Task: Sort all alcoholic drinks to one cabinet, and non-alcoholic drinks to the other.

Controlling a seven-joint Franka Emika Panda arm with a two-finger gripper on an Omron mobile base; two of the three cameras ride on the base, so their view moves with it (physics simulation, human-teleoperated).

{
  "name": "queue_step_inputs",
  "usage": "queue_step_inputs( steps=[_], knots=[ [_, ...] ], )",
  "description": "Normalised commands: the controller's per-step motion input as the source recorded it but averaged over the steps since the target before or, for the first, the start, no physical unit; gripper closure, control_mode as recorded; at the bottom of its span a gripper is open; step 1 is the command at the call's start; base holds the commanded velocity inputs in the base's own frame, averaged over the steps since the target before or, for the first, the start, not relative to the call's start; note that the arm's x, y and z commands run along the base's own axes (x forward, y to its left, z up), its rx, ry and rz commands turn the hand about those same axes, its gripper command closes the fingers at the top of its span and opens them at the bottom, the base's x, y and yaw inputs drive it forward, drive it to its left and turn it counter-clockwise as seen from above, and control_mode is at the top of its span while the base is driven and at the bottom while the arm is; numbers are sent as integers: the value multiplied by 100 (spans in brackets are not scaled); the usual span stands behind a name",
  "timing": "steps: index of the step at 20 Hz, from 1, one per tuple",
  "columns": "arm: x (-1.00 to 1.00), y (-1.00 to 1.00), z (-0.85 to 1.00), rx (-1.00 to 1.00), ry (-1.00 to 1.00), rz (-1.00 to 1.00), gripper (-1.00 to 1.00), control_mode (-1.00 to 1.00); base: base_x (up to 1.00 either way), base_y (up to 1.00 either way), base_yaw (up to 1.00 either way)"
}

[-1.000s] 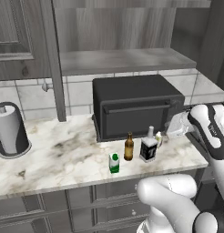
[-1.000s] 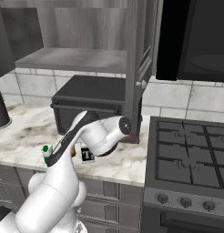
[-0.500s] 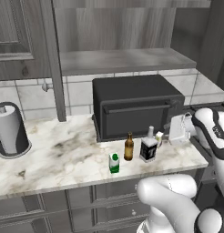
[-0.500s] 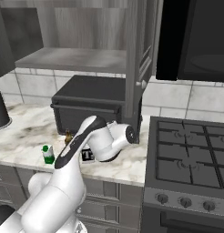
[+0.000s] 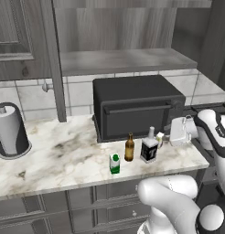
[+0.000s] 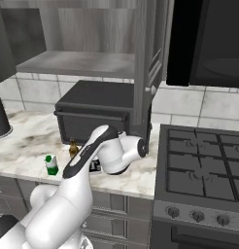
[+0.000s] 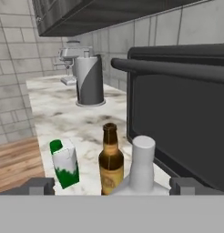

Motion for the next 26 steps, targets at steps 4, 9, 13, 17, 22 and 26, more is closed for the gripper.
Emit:
queue_step_inputs(
  steps=[4, 9, 13, 17, 22, 26],
  knots=[
    [9, 0, -7, 4, 0, 0, -100, -100, 0, 0, 0],
    [10, 0, -6, 3, 0, 0, -100, -100, 0, 0, 0],
    [9, 0, -6, 2, 0, 0, -100, -100, 0, 0, 0],
    [11, 1, -5, 1, 0, 0, -100, -100, 0, 0, 0],
    [11, 7, -5, 0, 0, 0, -100, -100, 0, 0, 0],
    [7, 8, -6, 0, 0, 0, -100, -100, 0, 0, 0]
  ],
)
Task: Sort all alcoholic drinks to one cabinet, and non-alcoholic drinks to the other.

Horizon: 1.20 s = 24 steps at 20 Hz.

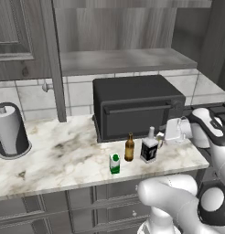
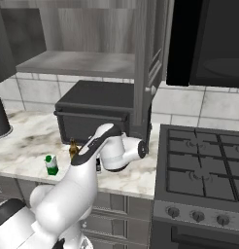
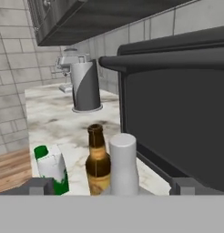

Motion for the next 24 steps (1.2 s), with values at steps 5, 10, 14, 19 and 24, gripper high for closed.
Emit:
queue_step_inputs(
  steps=[5, 10, 14, 19, 24],
  knots=[
    [9, 5, -7, 0, 0, 0, -100, -100, 0, 0, 0],
    [9, 4, -9, 0, 0, 0, -100, -100, 0, 0, 0],
    [10, 0, -8, 0, 1, 0, -100, -100, 0, 0, 0],
    [3, 2, -6, 0, 2, 0, -100, -100, 0, 0, 0],
    [0, 9, -1, 3, 5, 0, -100, -100, 0, 0, 0]
  ],
)
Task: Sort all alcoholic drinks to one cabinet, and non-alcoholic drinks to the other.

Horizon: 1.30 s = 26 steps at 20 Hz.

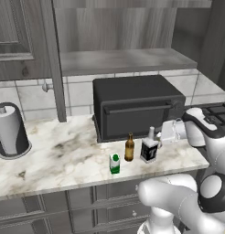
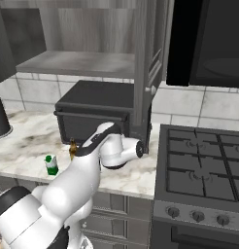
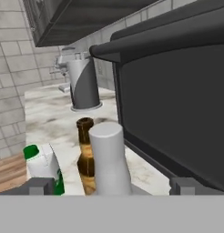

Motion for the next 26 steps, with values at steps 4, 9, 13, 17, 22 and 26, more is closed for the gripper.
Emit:
queue_step_inputs(
  steps=[4, 9, 13, 17, 22, 26],
  knots=[
    [0, 13, 0, 5, 7, 0, -100, -100, 0, 0, 0],
    [0, 8, -3, 4, 5, 0, -100, -100, 0, 0, 0],
    [0, 8, -5, 3, 3, 0, -100, -100, 0, 0, 0],
    [2, 8, -5, 3, 0, 0, -100, -100, 0, 0, 0],
    [6, 7, -4, 2, 0, 0, -100, -100, 0, 0, 0],
    [8, 11, -2, 1, 0, 0, 100, -100, 0, 0, 0]
  ],
)
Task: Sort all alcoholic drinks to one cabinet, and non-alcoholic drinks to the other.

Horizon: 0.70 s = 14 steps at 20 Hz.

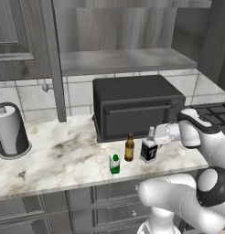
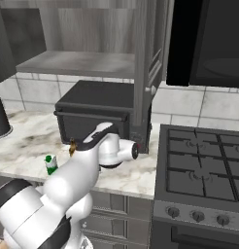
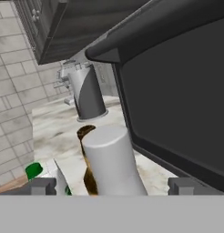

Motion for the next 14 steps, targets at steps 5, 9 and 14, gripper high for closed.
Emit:
queue_step_inputs(
  steps=[5, 9, 14],
  knots=[
    [3, 4, 0, 0, 0, 0, 100, -100, 0, 0, 0],
    [-2, 0, 7, 0, 0, -6, 100, -100, 0, 0, 0],
    [-13, 0, 43, 0, -1, -11, 100, -100, 0, 0, 0]
  ],
)
